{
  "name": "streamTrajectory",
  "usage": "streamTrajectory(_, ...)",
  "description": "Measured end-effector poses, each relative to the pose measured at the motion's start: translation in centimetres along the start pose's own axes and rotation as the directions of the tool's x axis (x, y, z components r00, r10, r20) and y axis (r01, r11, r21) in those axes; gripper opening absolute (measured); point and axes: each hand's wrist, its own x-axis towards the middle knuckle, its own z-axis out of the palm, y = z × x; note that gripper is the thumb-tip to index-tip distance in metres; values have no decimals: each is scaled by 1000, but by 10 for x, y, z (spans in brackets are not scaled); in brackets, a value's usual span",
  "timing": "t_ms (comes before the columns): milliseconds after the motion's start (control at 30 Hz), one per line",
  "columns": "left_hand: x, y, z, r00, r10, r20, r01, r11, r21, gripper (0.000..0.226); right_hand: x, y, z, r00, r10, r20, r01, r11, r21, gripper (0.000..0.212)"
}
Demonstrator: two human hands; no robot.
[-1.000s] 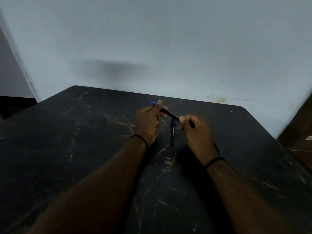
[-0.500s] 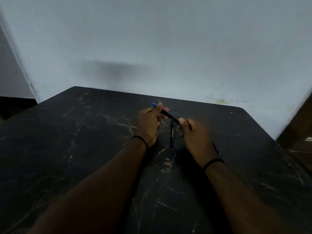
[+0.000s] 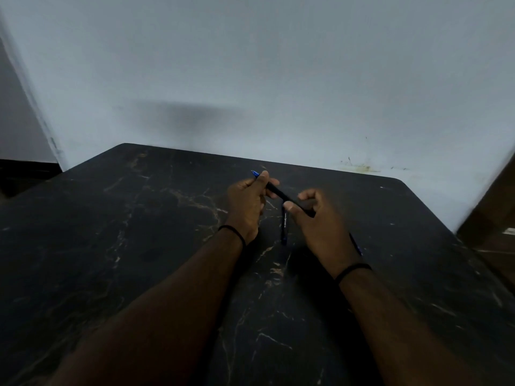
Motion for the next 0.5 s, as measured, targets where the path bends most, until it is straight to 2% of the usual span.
streamTrajectory(100, -1, 1, 0, 1000, 1, -9, -1, 1000, -3, 32, 0, -1, 0, 999, -35, 4, 35, 999, -23, 16)
streamTrajectory(233, -1, 1, 1, 1000, -9, 0, 9, 1000, 4, 32, -2, -1, -1, 998, -35, 49, 41, 989, -139, 41)
streamTrajectory(300, 0, 0, 1, 1000, -14, -10, 14, 1000, 7, 31, -2, -2, -1, 998, -28, 48, 34, 992, -125, 35)
streamTrajectory(367, 0, 0, 1, 1000, -17, -14, 18, 1000, 18, 31, -3, -3, 0, 999, -25, 45, 28, 998, -55, 15)
streamTrajectory(433, 0, 0, 1, 1000, -17, -13, 17, 1000, 23, 31, -2, -3, 0, 998, -40, 42, 41, 999, -10, 12)
streamTrajectory(500, -1, 0, 0, 1000, -15, -6, 15, 999, 30, 31, -3, -3, -2, 997, -53, 53, 57, 996, -65, 18)
